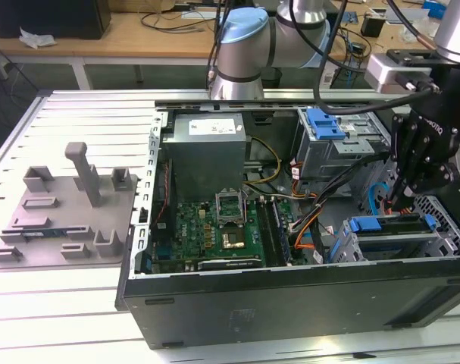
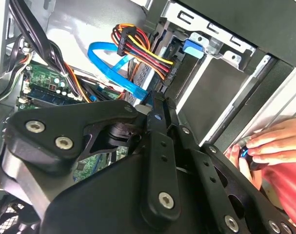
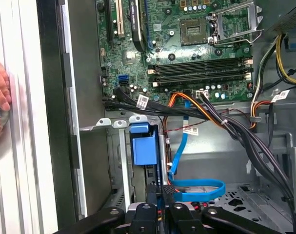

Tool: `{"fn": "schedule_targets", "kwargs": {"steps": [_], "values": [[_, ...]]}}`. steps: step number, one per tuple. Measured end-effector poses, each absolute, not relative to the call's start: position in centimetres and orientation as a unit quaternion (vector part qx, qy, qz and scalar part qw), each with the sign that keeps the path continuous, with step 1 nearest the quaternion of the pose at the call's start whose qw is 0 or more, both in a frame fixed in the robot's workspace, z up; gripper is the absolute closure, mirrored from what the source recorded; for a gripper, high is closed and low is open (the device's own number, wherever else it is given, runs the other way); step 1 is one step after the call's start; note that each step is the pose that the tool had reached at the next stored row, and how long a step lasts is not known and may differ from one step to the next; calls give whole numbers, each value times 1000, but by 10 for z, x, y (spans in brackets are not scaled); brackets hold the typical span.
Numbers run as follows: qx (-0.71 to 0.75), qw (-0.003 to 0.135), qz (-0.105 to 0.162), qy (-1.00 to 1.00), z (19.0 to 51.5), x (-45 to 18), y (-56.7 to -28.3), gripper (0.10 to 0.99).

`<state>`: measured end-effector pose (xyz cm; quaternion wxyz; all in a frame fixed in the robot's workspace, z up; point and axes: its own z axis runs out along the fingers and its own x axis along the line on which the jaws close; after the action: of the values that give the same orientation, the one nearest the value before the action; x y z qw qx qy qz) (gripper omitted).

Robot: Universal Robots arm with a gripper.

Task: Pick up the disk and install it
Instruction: 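Insert the second disk wire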

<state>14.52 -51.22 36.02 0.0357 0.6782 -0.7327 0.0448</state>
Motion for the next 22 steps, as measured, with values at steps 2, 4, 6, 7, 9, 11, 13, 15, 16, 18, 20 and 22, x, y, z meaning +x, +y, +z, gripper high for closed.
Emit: {"fn": "schedule_targets", "kwargs": {"steps": [2,4,6,7,9,11,13,15,16,18,20,22], "values": [[678,33,43,-733,360,145,-515,925],[678,30,41,-733,359,145,-516,925],[678,26,38,-733,359,144,-518,925],[678,24,37,-733,358,144,-518,925],[679,20,33,-733,357,144,-519,925],[679,18,32,-734,357,144,-520,925],[679,16,30,-734,357,144,-520,925],[679,15,30,-734,357,144,-520,925],[679,15,30,-734,357,144,-521,925],[679,15,30,-734,357,144,-521,925],[679,15,30,-734,357,144,-521,925],[679,15,30,-734,357,144,-521,925]]}}
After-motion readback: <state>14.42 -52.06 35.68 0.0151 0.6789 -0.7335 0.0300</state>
